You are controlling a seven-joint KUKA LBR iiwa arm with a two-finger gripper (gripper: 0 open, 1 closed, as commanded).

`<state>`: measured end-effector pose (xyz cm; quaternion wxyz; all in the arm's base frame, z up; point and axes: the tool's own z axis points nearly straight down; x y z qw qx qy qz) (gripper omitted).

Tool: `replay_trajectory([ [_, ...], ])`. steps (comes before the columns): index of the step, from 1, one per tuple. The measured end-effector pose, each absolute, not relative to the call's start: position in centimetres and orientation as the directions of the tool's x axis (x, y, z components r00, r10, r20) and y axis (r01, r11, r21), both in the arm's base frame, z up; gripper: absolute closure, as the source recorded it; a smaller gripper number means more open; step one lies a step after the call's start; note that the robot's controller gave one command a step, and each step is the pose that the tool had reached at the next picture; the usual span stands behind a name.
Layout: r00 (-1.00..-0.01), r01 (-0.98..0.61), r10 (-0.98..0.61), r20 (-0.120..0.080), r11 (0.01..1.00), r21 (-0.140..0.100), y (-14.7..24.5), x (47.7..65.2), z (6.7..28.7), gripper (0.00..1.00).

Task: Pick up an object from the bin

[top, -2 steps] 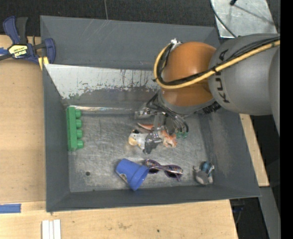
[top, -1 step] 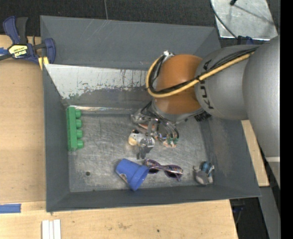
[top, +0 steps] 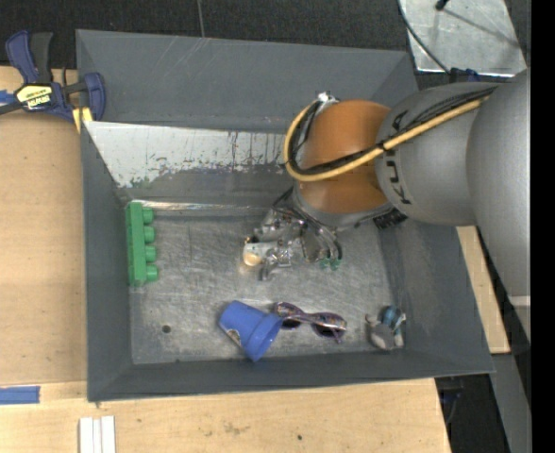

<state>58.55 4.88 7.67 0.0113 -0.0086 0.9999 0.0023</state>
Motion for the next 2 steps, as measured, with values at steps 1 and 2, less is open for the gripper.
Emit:
replay_trajectory([
  [1,-1.0,-0.017,-0.017,-0.023,1.0,0.004,4.87,58.55,7.68,1.0],
  [2,-1.0,-0.017,-0.017,-0.014,1.0,0.003,4.84,58.35,8.07,1.0],
])
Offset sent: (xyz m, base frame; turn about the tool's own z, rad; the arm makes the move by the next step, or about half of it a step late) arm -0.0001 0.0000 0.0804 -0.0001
